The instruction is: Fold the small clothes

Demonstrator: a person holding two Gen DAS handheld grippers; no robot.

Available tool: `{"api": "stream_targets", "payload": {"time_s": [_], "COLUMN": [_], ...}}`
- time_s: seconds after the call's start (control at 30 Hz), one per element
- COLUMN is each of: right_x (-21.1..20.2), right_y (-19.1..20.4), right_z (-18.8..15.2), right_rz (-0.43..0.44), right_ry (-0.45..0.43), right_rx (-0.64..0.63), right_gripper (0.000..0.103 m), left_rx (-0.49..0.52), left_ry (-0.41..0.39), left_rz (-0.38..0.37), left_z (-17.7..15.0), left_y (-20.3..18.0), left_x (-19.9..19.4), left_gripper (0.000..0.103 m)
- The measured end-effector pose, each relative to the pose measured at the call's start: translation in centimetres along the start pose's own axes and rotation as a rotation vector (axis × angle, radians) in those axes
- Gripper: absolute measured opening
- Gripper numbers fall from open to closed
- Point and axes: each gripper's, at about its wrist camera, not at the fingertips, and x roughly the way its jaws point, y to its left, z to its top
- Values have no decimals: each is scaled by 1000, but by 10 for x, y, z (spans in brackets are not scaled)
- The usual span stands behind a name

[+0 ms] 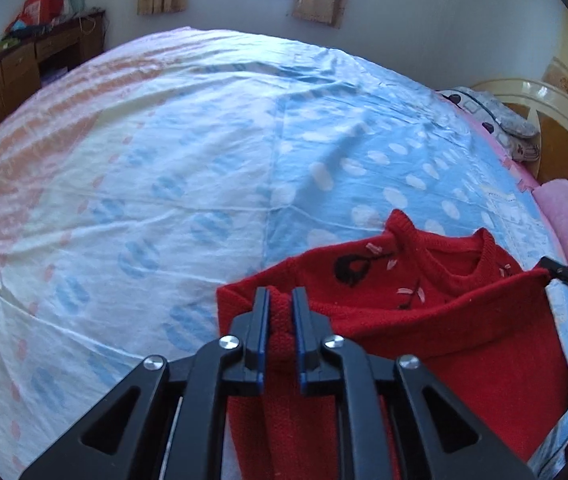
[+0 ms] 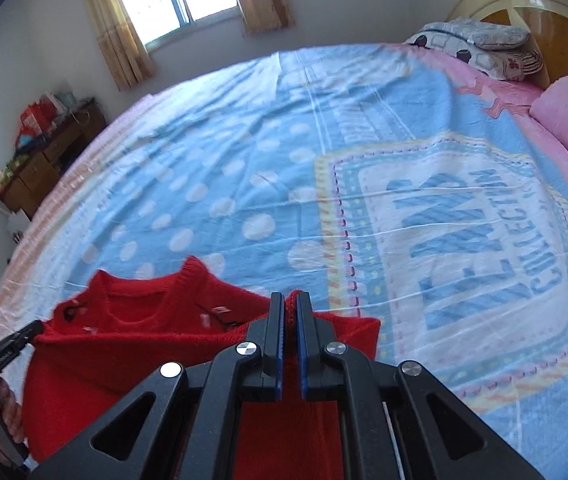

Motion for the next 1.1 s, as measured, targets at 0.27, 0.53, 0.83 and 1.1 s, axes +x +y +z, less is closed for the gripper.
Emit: {"api": "stream_targets", "payload": {"time_s": [0.27,0.53,0.83,1.1], "right_x": [-43,1,15,-58], "right_y": [1,74,39,34], "right_z": [-23,-60,-1,-82], "right_rz": [-1,-25,-60,2], "right_ry": [-118,135,20,-33], "right_rx": [-29,-361,-30,-170], "right_gripper": [44,44,44,44], "left_rx": [-53,150,68,73], "left_ry": [-103,-63,-74,-79], "left_rz": [107,255,233,169], "left_z": [-22,-42,-56,-97], "left_y": [24,-11,6,5], "left_x": [-46,-28,-41,-75], "left_gripper": [74,78,80,81]}}
